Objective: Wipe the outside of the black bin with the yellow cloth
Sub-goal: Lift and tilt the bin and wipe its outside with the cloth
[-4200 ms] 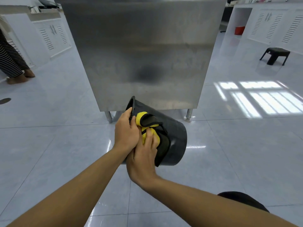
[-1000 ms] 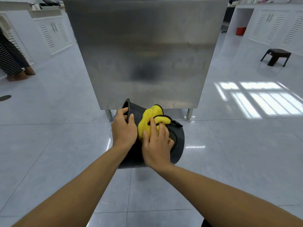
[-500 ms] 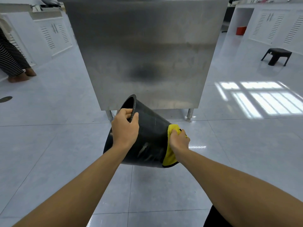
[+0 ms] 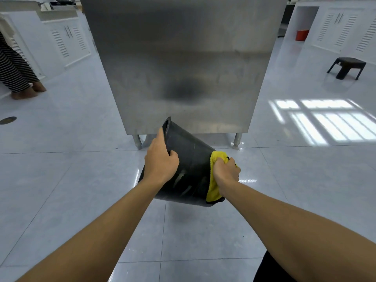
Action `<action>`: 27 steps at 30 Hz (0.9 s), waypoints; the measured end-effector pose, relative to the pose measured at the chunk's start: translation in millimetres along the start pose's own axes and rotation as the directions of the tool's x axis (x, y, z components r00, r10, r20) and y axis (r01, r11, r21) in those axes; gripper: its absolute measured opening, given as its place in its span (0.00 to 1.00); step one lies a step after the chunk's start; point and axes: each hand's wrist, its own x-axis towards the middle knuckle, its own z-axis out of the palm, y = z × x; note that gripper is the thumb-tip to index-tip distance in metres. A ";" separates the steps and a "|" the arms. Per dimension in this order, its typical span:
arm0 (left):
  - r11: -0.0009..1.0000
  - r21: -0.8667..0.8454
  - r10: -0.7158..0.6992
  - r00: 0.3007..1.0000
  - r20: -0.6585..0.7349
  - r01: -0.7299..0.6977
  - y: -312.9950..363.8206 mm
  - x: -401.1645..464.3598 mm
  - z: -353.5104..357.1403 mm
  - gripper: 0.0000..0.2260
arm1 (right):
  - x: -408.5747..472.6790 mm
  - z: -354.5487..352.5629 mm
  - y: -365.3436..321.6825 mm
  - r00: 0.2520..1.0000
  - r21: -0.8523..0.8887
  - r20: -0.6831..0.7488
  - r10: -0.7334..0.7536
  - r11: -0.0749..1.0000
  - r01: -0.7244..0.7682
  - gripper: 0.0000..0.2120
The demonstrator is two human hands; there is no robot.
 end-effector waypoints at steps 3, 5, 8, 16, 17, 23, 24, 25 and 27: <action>0.989 -0.140 -0.041 0.999 -0.009 0.040 -3.0 -2.0 1.3 0.26 | 3.2 -4.1 -1.0 1.000 -0.008 -0.016 -0.004 1.000 0.004 0.29; 0.991 -0.129 -0.033 0.999 -0.025 0.029 -3.4 -1.4 1.2 0.24 | 5.1 -6.5 -1.4 1.000 -0.007 -0.016 0.001 1.000 -0.002 0.30; 0.993 -0.120 -0.004 1.000 -0.001 0.004 -2.3 -1.7 -3.3 0.23 | 6.7 -10.2 -0.8 0.999 0.005 -0.020 0.041 0.999 -0.041 0.30; 0.987 -0.157 -0.009 0.986 0.169 0.036 -5.2 -2.8 -5.8 0.30 | 6.5 -16.9 -2.0 0.999 -0.030 -0.043 0.004 1.000 -0.006 0.30; 0.978 -0.201 -0.015 0.986 0.167 0.049 -4.7 -1.6 -5.0 0.30 | 5.0 -16.7 -2.3 0.999 -0.041 -0.045 -0.027 0.999 0.025 0.30; 0.900 -0.398 -0.144 0.983 0.116 0.179 4.1 -1.7 2.8 0.15 | -24.7 1.2 -3.5 0.967 -0.133 0.017 -0.253 0.958 0.253 0.26; 0.908 -0.386 -0.128 0.986 0.111 0.162 5.0 -3.3 4.3 0.11 | -35.5 6.1 -4.6 0.950 -0.137 0.040 -0.309 0.940 0.312 0.25; 0.918 -0.371 -0.111 0.989 0.099 0.140 4.8 -4.3 6.2 0.09 | -47.0 11.5 -4.7 0.928 -0.133 0.065 -0.366 0.919 0.372 0.24; 0.936 -0.336 -0.086 0.993 0.075 0.106 1.9 -4.7 8.5 0.08 | -74.9 21.0 -4.1 0.875 -0.085 0.123 -0.468 0.874 0.479 0.25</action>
